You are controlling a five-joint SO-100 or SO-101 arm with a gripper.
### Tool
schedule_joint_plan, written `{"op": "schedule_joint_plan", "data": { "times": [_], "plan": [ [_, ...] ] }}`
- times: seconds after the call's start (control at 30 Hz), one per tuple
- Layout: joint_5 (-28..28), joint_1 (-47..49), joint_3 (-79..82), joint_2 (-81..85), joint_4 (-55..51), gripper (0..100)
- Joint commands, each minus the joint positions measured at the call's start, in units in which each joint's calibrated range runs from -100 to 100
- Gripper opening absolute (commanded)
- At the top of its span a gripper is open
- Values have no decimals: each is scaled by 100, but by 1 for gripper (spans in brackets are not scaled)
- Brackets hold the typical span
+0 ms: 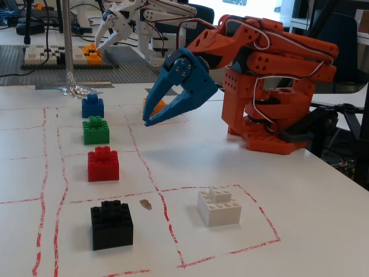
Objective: Grab the block and put it in the grey marker
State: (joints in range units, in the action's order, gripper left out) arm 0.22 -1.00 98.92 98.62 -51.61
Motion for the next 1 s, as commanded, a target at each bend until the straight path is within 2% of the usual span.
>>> {"op": "schedule_joint_plan", "data": {
  "times": [0.0,0.17,0.5,0.77,0.97],
  "plan": [
    [73,-2,-109,-52,-7,0],
    [322,386,-1415,-879,-390,0],
    [938,2416,-4724,-3059,-1631,0],
    [1289,4251,-5703,-4093,-1917,0],
    [1460,5186,-6120,-5162,-1876,2]
  ]
}}
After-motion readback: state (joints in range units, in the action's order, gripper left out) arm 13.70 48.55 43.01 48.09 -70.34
